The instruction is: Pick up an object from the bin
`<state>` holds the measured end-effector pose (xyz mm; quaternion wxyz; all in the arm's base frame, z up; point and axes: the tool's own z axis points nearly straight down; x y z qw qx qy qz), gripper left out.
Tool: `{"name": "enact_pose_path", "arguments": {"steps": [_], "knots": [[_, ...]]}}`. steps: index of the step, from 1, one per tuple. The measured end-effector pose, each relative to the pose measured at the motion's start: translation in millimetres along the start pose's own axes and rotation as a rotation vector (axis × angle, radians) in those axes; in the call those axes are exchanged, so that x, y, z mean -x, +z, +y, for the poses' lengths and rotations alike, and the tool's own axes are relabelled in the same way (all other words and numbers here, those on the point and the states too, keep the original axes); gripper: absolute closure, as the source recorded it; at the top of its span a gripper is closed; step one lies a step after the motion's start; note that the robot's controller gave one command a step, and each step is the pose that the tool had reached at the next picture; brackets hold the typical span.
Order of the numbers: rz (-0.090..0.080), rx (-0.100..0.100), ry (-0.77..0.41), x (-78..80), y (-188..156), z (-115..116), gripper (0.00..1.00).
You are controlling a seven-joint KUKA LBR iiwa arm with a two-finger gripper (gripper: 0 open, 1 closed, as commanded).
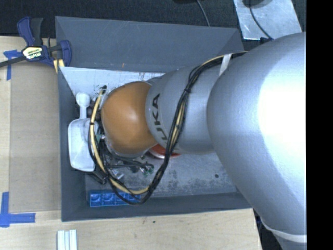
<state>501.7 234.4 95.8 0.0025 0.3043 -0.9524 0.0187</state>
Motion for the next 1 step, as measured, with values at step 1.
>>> {"name": "enact_pose_path", "arguments": {"steps": [1], "knots": [[-0.012, -0.004, -0.266, -17.0, 16.6, -10.4, 1.00]]}}
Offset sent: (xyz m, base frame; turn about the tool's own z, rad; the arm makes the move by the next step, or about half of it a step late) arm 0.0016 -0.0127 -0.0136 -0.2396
